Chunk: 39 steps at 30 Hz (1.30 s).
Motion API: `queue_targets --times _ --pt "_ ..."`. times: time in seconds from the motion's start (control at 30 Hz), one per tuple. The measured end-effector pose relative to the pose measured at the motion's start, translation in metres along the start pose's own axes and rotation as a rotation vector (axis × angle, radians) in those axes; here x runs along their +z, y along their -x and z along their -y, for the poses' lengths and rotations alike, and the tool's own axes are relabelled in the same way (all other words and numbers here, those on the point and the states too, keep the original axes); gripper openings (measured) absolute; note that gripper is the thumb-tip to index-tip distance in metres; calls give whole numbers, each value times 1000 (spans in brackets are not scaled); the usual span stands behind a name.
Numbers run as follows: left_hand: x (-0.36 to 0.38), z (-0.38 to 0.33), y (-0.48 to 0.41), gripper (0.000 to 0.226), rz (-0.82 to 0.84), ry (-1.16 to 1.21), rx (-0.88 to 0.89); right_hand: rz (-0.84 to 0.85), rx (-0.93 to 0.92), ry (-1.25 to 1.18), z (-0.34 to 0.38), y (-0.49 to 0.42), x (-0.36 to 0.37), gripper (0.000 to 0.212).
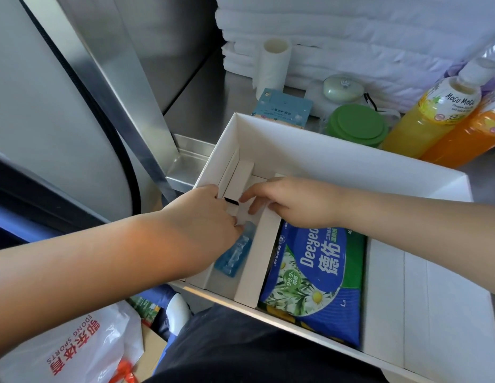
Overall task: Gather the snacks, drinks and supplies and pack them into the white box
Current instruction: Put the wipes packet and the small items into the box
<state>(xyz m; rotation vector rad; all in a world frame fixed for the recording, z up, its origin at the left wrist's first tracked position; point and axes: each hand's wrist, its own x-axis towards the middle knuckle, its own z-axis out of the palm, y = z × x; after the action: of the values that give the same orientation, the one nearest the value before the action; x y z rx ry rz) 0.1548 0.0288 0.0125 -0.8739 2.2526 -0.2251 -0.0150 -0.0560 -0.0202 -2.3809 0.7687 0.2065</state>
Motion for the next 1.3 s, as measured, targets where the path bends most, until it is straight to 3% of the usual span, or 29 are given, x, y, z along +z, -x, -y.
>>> queue_targets --times 0.17,0.33,0.5,0.73,0.83,0.9,1.03,1.17,1.3 --pt "-1 -1 -1 67 26 -43 5 76 -13 18 1 3 -5 64" --pt "-2 -1 3 42 61 -54 17 200 -53 -20 11 6 1 81" --pt "1 -1 3 37 70 -49 31 231 -33 -42 14 9 -2 71" --pt "3 -5 2 48 14 59 -2 -122 -120 153 16 43 -54 29" --pt "-3 -2 -2 45 -155 214 -81 -380 -140 76 15 57 -76 21" --pt "-10 7 -4 44 -386 248 -119 -550 -127 16 6 58 -89 19" --pt "-20 33 -17 39 -797 268 -244 -777 162 132 -35 41 -119 20" --pt "-17 50 -30 69 -660 458 -414 -447 582 372 -80 17 -130 45" --pt "-2 53 -39 74 -624 537 -410 -504 634 455 -93 -1 -119 51"
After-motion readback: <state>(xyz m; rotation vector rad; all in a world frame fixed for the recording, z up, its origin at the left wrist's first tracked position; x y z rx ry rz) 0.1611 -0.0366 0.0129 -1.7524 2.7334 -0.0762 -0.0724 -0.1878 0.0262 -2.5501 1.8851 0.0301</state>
